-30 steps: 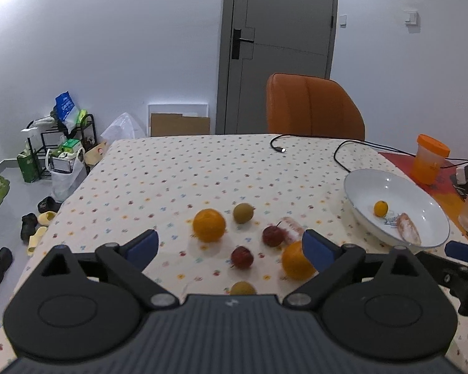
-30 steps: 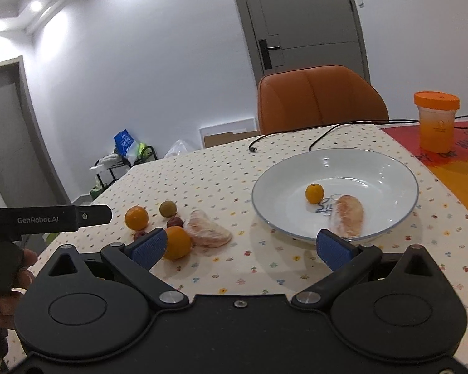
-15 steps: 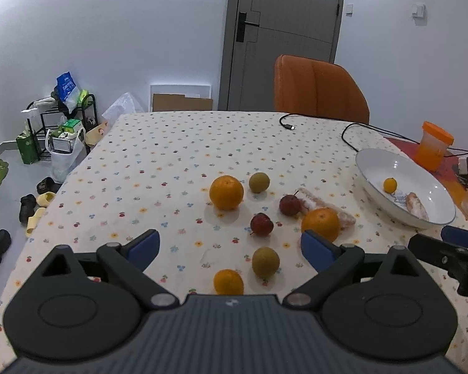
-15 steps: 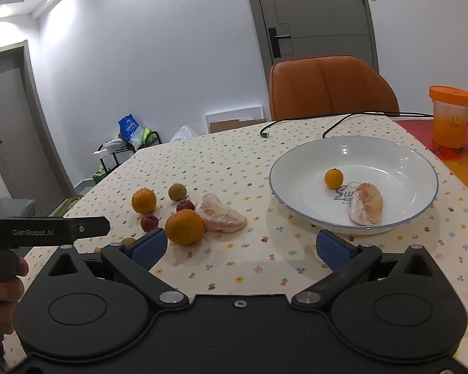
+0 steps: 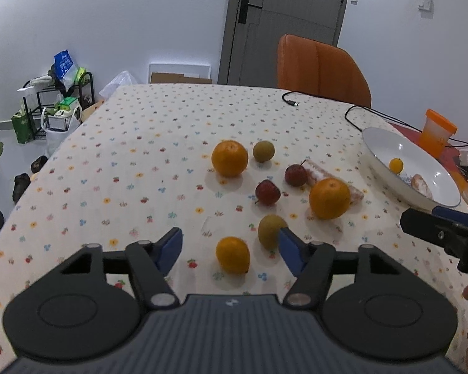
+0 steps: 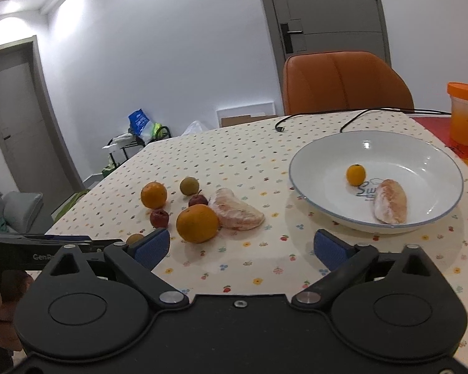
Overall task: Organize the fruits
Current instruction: 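Grasp another small orange with the left tool while the right grasps a large orange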
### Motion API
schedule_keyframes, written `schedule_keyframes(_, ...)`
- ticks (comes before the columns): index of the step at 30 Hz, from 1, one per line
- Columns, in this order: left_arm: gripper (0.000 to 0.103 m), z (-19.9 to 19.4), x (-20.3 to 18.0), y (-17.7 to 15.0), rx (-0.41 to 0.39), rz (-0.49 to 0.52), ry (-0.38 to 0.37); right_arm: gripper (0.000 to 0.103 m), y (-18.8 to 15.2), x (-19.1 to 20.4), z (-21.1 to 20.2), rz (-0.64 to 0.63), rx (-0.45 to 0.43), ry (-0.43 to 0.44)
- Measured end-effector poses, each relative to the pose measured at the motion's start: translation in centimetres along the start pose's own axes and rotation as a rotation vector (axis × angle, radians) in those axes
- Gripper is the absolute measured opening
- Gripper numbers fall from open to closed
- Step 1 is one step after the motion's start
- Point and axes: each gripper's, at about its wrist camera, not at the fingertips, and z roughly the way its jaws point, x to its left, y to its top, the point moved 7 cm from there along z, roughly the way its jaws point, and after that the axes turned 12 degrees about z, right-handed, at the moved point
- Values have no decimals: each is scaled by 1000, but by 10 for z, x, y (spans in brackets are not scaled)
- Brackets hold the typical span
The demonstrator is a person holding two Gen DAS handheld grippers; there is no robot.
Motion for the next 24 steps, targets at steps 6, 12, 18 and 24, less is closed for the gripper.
schedule_keyframes(6,52,5,1,-5,10,-9,-18,95,-3,6,8,-2,21,19)
schedule_keyframes(12,23,7,6,-4,-3,-26,-36,95,-5,13,16,-15,38,26)
schedule_keyframes(18,23,6,15,-3,-18,-39,-27,88,-5,20,24,-20,53,35)
schedule_keyframes(24,23,5,24,-5,-21,-58,-19,85,-6,28,34,-31,71,45)
